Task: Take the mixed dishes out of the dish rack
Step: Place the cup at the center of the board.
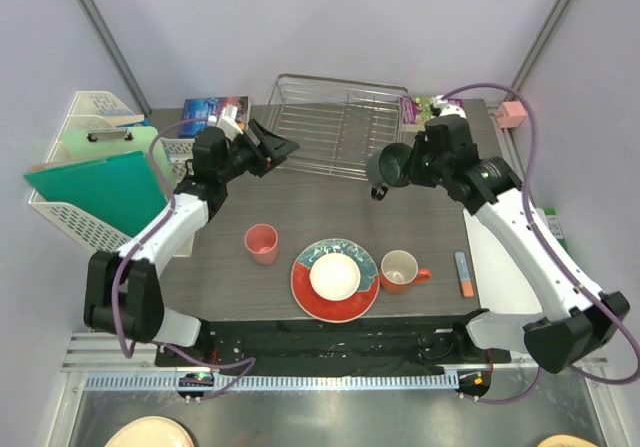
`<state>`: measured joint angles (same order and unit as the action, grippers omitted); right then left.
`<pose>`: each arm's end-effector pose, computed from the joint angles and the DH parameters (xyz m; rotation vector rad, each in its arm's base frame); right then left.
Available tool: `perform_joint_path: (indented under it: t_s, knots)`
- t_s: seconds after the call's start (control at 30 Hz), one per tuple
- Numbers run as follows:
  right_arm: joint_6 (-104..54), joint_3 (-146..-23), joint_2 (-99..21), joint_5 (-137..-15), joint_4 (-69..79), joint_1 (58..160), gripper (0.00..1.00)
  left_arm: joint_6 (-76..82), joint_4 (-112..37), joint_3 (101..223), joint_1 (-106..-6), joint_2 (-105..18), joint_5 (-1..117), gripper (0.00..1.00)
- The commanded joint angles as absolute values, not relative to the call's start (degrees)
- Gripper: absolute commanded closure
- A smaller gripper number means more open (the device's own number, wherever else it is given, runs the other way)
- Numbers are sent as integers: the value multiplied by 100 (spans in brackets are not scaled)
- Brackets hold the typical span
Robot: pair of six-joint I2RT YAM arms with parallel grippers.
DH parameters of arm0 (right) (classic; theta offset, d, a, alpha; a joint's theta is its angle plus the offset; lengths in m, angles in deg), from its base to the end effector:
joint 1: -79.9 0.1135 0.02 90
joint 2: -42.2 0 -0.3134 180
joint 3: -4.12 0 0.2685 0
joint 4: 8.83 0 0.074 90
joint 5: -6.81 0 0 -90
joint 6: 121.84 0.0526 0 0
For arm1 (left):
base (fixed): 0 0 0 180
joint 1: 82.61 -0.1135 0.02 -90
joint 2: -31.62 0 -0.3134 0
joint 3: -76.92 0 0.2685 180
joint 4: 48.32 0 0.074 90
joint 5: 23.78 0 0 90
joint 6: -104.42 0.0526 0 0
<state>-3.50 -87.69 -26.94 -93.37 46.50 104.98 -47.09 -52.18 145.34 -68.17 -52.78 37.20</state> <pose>0.2413 0.1027 0.4420 0.1658 2.1455 0.3572 0.3470 -0.1157 0.3263 -0.4030 1.9420 -1.3613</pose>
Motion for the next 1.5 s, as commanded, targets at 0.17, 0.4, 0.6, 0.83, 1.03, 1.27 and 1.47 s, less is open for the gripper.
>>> perform_joint_path:
  t_s: [0.17, 0.4, 0.6, 0.83, 1.03, 1.27, 1.47]
  knots:
    - [-1004, -9317, -3461, -9726, 5164, 10855, 99, -2988, -2962, 15013, -6653, -3536, 5792, 31]
    - [-978, -9466, -4304, -9682, 4936, 11110, 99, -2601, -2356, 14696, -6442, -2736, 6858, 31]
    - [-1074, -9862, -5121, -9620, 4935, 11154, 99, -2460, -1915, 14609, -6424, -2560, 6912, 31]
    - [-1136, -10020, -5851, -9620, 4830, 11137, 99, -2557, -1915, 14327, -6415, -2314, 6745, 31]
    - [-1083, -9985, -6238, -9462, 4654, 11145, 99, -2574, -1871, 14222, -6398, -2287, 6657, 31]
    - [-1048, -9906, -6625, -9313, 4531, 11110, 99, -2592, -1854, 14186, -6336, -2375, 6648, 31]
    - [-1004, -9906, -6889, -9225, 4496, 11075, 99, -2609, -1853, 14186, -6266, -2506, 6648, 31]
